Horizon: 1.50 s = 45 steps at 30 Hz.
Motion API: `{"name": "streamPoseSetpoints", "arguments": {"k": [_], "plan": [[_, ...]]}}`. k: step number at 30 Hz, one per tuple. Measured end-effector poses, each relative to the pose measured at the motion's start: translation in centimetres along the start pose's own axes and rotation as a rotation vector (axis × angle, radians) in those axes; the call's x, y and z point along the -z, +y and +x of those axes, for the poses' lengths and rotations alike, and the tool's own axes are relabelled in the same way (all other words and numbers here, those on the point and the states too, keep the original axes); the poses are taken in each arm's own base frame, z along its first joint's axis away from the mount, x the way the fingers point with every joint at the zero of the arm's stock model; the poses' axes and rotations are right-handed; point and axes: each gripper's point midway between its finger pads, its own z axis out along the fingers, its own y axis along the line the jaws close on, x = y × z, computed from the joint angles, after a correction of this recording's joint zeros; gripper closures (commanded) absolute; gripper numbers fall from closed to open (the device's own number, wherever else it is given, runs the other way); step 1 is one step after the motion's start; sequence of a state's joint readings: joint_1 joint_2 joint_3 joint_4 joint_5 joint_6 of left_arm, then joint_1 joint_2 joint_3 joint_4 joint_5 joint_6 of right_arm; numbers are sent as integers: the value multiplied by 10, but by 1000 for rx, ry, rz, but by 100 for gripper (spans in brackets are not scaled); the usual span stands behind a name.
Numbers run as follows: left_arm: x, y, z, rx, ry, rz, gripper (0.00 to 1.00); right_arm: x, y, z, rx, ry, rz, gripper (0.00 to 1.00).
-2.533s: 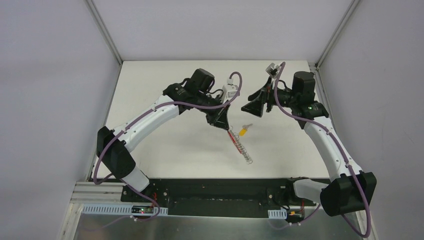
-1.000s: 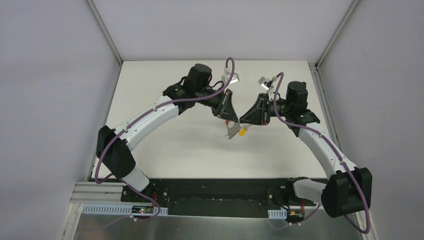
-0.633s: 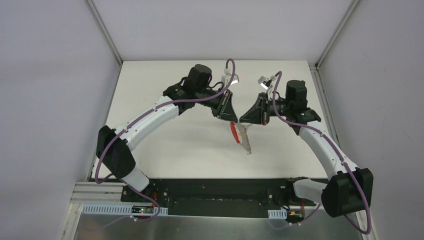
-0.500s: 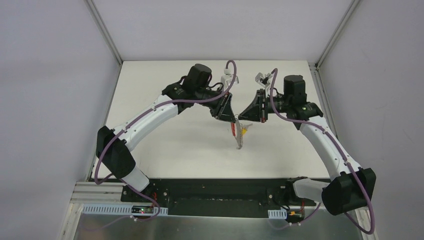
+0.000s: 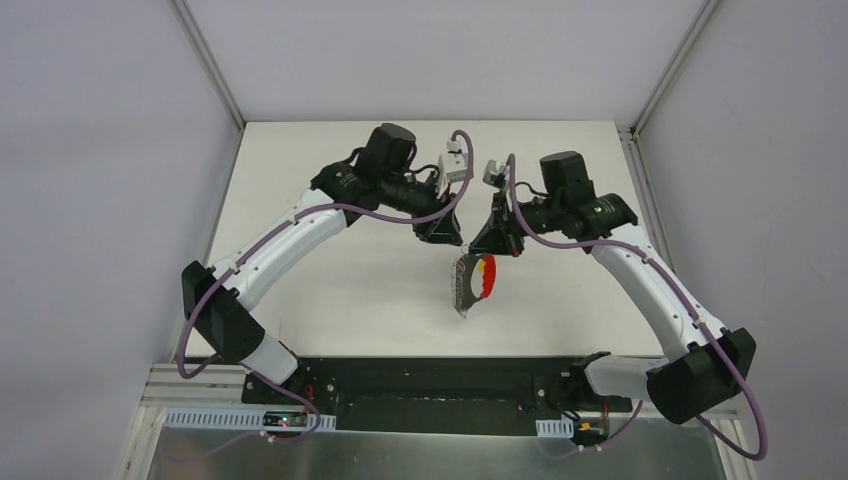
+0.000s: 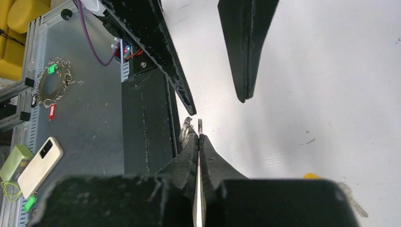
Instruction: Put the keys on the keyring
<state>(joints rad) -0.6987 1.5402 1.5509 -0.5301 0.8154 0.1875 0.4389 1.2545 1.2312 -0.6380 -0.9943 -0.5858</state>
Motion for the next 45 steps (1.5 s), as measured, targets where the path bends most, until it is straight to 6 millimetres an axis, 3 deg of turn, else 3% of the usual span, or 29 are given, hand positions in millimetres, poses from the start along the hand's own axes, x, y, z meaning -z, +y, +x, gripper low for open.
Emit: {"name": "streamPoseSetpoints", "arguments": {"k": [19,27,33,41,43,45], "plan": [[-13,-18,26,-46,21,143,71,-6,5,1,12,10,-20,100],[-15,-19,20,-52,-7,158,79,-8,5,3,6,9,-23,100],[-15,-19,18,-48,-13,158,100,-10,3,10,-8,18,-25,100],[-15,-19,19,-44,-14,155,100,-10,4,10,-25,18,-24,100],[-15,-19,18,-30,-19,150,100,-10,4,9,-31,16,-23,95],[-14,-19,16,-3,-30,140,100,-8,2,7,-48,7,-14,81]]}}
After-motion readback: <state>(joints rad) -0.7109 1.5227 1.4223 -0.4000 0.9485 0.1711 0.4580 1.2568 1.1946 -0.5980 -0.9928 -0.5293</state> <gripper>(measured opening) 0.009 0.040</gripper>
